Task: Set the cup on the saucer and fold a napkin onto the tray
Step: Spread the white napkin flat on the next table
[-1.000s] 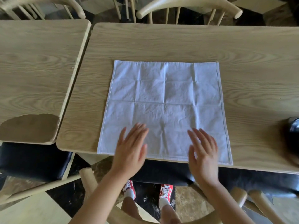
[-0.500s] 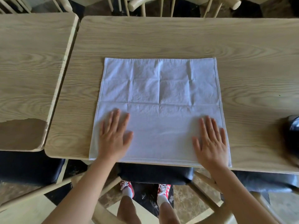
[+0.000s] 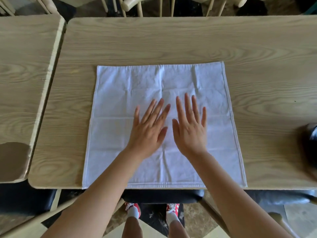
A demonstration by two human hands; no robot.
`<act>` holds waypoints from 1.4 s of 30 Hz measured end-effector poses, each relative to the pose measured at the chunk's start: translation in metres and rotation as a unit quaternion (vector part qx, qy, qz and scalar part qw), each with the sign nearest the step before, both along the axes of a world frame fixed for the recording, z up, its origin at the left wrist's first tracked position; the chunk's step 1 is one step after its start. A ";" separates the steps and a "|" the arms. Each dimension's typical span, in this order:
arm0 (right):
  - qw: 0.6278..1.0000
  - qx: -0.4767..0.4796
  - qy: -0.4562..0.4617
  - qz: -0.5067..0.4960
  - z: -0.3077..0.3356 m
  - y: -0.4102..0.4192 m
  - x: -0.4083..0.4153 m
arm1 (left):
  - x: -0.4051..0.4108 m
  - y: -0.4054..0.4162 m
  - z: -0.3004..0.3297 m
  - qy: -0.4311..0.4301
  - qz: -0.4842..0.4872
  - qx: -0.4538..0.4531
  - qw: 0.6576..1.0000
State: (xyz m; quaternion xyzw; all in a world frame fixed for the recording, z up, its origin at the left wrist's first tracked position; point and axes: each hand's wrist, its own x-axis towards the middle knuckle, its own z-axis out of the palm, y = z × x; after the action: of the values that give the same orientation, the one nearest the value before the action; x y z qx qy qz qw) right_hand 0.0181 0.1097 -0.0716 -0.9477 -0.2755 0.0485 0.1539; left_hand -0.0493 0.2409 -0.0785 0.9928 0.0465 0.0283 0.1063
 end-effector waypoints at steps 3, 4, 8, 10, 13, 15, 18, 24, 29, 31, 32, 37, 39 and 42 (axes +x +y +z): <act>0.998 -0.047 0.039 0.008 -0.019 0.010 0.013 | 0.015 -0.001 -0.013 0.045 0.014 -0.003 0.999; 0.998 -0.058 0.036 0.014 -0.024 0.005 0.017 | 0.014 0.004 -0.018 0.047 0.018 0.010 0.999; 0.998 -0.061 0.012 -0.015 -0.032 -0.032 0.045 | -0.001 0.048 -0.031 0.045 0.082 0.040 0.995; 0.997 -0.065 0.007 -0.042 -0.033 -0.054 0.062 | -0.009 0.072 -0.032 0.051 0.118 0.052 0.990; 0.995 -0.084 -0.004 -0.047 -0.031 -0.072 0.074 | -0.019 0.099 -0.029 0.061 0.152 0.041 0.986; 0.995 -0.086 -0.006 -0.045 -0.029 -0.073 0.076 | -0.022 0.107 -0.027 0.063 0.164 0.034 0.984; 0.995 -0.075 0.002 -0.068 -0.023 -0.067 0.073 | -0.020 0.108 -0.022 0.054 0.198 0.011 0.979; 0.999 -0.028 -0.033 0.025 -0.016 0.028 0.076 | 0.053 0.077 -0.014 -0.014 0.081 0.008 0.997; 0.998 -0.053 0.001 0.036 -0.033 0.069 0.100 | 0.101 0.067 -0.029 0.036 0.047 0.040 0.997; 0.998 -0.058 -0.013 0.034 -0.037 0.057 0.117 | 0.103 0.086 -0.032 0.040 0.054 0.032 0.997; 0.998 -0.061 -0.017 0.031 -0.037 0.050 0.127 | 0.102 0.097 -0.032 0.040 0.060 0.030 0.997; 0.997 -0.066 -0.020 -0.015 -0.037 0.004 0.165 | 0.087 0.145 -0.030 0.051 0.102 0.038 0.993; 0.997 -0.067 -0.032 -0.038 -0.035 -0.013 0.170 | 0.077 0.160 -0.029 0.047 0.110 0.031 0.992; 0.996 -0.066 -0.045 -0.050 -0.035 -0.024 0.174 | 0.064 0.175 -0.029 0.039 0.124 0.032 0.991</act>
State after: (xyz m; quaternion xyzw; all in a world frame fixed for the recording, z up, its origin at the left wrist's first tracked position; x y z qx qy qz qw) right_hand 0.1925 0.0861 -0.1063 -0.9694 -0.2311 0.0163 0.0811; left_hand 0.0143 0.4159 -0.1072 0.9826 0.1725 0.0041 0.0687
